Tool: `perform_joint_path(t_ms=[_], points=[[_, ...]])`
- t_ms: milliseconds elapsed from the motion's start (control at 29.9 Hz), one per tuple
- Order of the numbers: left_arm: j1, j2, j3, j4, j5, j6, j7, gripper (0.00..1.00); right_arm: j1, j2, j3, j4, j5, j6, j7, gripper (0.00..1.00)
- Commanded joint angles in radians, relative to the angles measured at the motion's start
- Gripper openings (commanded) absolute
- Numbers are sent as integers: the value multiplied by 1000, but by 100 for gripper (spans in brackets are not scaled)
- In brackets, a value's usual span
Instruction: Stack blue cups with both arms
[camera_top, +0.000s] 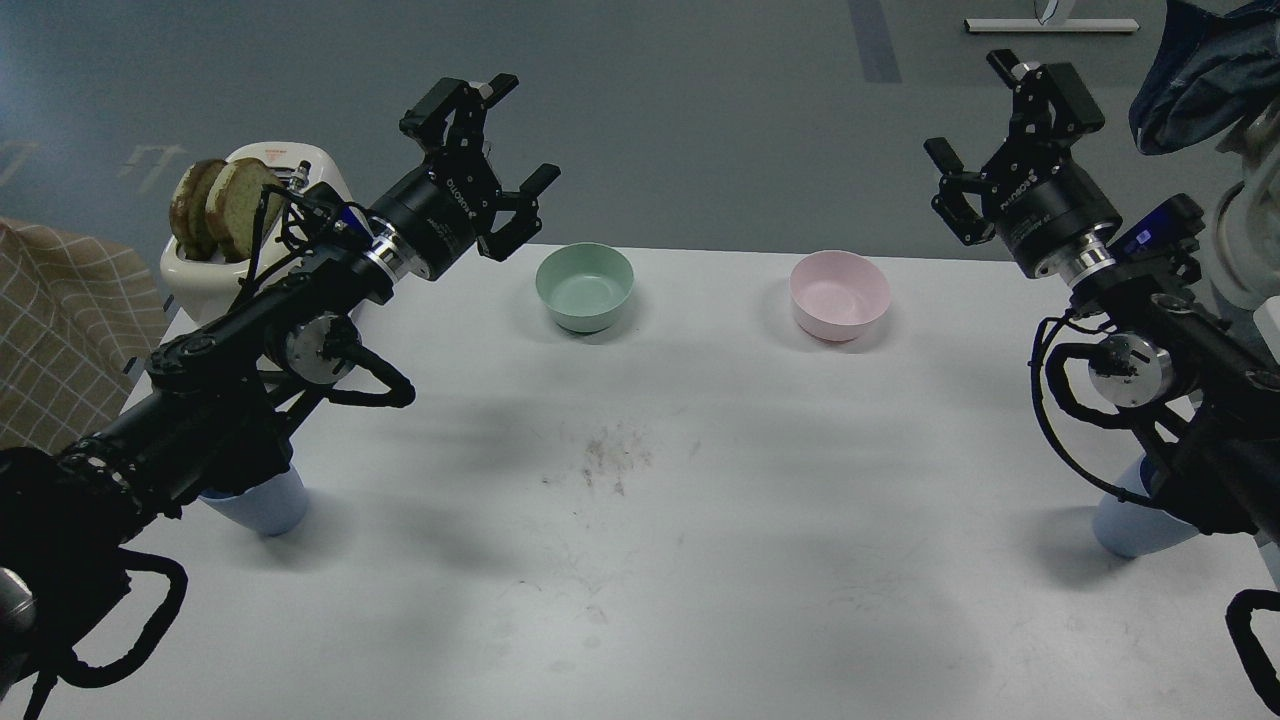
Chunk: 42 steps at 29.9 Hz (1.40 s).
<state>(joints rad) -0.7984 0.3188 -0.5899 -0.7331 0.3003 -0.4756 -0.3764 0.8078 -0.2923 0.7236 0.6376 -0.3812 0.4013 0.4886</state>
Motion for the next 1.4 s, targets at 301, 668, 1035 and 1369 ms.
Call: perform_joint_path(t_ms=[301,668,1035,1369], points=[[24,-30,-11,1,-3,-6,7,98,-15,53,8,-18,-4,8,0,100],[22,-27,-33,-12,-4,-13,8,98,-24,51,16,-9,-2,21,0,100],[16,-23,-24,-14,-4,-13,7,98,-15,39,11,-7,-1,30,0,100],[-24,-79,-13,24,-9,-13,8,98,25,55,-15,-21,-1,42,0,100]])
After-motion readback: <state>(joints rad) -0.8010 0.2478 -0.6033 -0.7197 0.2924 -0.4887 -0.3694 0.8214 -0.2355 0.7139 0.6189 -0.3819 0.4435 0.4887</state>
